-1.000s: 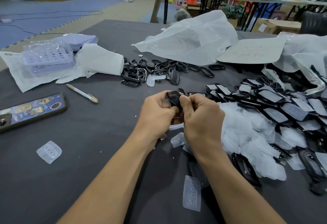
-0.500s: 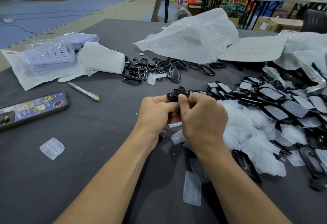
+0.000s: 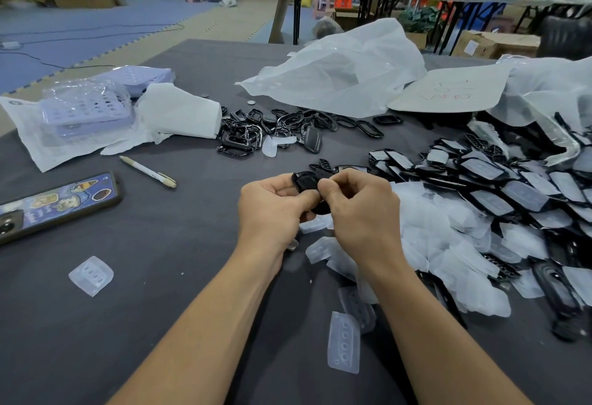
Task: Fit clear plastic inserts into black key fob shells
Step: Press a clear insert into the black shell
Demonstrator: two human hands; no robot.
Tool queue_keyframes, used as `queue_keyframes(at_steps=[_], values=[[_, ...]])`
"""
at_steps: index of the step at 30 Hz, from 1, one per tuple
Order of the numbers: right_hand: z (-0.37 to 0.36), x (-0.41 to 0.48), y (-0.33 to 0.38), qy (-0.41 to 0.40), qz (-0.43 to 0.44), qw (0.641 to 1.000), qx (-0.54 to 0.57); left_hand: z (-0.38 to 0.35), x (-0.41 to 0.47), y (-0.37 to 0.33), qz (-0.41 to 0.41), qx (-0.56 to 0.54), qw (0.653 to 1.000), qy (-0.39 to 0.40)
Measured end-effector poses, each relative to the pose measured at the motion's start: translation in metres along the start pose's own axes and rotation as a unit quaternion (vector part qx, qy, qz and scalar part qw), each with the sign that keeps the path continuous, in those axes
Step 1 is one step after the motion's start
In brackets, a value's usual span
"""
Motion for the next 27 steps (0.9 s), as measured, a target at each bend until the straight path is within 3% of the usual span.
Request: queue_keyframes(at_steps=[5,11,15,20,25,27], values=[[0.001,-0.001,-0.001,-0.021,0.001,1.0,0.007,0.005,0.008,0.0,0.044,-0.083,0.995,0.018],[-0.007,0.0,0.001,0.032,0.006,0.998,0.046,0.008,0.01,-0.007,0.008,-0.109,0.994,-0.009],[-0.008,0.001,0.001,0.055,0.006,0.997,0.06,0.008,0.011,-0.006,-0.026,-0.086,0.995,-0.03],[0.001,-0.001,0.006,-0.012,0.032,0.999,0.015,0.0,0.008,-0.007,-0.046,-0.062,0.997,0.012],[-0.007,-0.001,0.002,0.06,-0.008,0.995,0.074,0.008,0.013,-0.008,-0.07,-0.019,0.997,-0.032],[-0.007,-0.001,0.004,0.056,-0.015,0.993,0.108,0.007,0.014,-0.005,-0.058,-0.004,0.998,-0.017]])
Point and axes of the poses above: each hand's wrist, its own x-axis towards the middle knuckle, its own z-axis out of the back of the hand, y = z × x, the point moved 5 cm from there along x, towards the middle knuckle, and after that the axes turned 8 degrees about y, right-handed, at the moved point
